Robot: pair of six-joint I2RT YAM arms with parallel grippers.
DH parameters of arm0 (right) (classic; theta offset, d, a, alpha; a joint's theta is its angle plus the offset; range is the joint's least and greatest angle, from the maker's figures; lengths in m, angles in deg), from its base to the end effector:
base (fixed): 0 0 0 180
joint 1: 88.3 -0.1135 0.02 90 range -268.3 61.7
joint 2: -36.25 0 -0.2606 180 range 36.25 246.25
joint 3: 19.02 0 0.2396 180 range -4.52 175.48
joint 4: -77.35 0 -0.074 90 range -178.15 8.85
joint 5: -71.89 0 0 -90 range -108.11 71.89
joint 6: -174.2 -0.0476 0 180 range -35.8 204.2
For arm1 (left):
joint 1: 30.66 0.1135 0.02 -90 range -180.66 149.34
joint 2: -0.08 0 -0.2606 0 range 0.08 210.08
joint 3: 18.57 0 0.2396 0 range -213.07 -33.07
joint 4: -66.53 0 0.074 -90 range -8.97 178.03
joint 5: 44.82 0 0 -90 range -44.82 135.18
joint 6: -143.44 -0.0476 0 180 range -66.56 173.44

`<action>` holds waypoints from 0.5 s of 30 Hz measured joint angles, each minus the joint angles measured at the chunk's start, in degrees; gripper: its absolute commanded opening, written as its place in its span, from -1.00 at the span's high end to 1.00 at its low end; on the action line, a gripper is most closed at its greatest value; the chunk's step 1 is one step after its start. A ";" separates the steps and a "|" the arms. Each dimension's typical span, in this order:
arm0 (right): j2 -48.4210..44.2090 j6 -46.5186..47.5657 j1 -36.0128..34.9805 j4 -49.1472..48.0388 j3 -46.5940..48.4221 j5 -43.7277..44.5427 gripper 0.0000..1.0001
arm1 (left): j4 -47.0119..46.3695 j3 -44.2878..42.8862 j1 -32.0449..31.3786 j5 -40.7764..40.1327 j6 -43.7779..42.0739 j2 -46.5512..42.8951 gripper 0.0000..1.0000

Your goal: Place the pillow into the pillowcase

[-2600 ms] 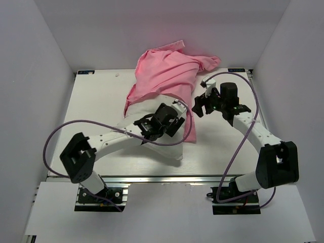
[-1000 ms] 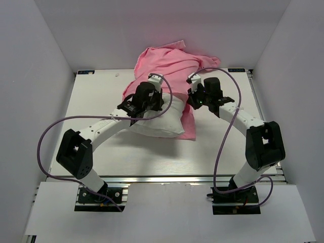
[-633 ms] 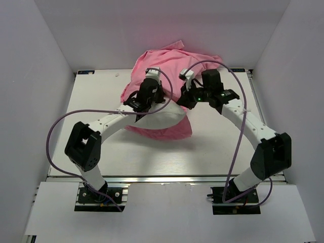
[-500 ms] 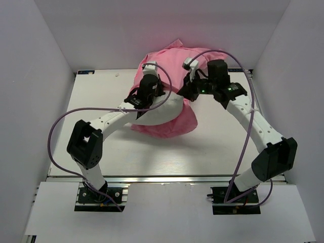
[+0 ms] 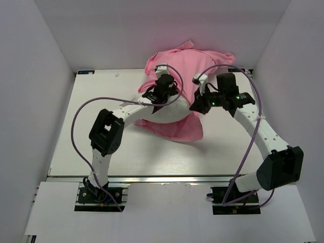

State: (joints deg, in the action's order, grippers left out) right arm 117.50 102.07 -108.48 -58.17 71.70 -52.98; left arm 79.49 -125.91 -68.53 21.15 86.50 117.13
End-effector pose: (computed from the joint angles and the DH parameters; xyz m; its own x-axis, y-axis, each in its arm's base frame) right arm 0.2809 0.1322 0.3456 -0.2908 -0.3751 -0.8802 -0.8529 0.5185 0.0608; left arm 0.3932 -0.2812 0.2599 -0.3990 -0.3208 -0.8590 0.0553 0.9267 -0.3718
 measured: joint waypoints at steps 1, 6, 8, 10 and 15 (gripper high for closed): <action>-0.98 2.21 0.35 1.05 -2.36 0.24 1.00 | 0.61 -0.35 -0.20 0.61 0.72 0.96 1.00; -9.51 11.45 0.68 3.74 -10.73 2.40 1.00 | 0.96 2.16 -1.01 3.34 3.19 1.36 1.00; -11.91 14.16 0.68 4.42 -11.32 2.08 1.00 | 0.26 3.58 -1.03 3.72 3.87 0.87 1.00; -13.20 16.46 0.68 6.05 -11.34 0.92 1.00 | -0.15 4.35 -1.03 3.98 4.48 0.70 1.00; -13.49 19.06 0.66 9.14 -12.85 0.57 0.99 | -3.82 7.39 -1.01 6.29 5.57 0.24 0.30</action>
State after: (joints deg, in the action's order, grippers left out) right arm 104.02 121.13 -107.83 -49.03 58.85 -52.41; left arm 75.66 -118.52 -69.54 27.44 92.08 117.37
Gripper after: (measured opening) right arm 0.010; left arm 0.077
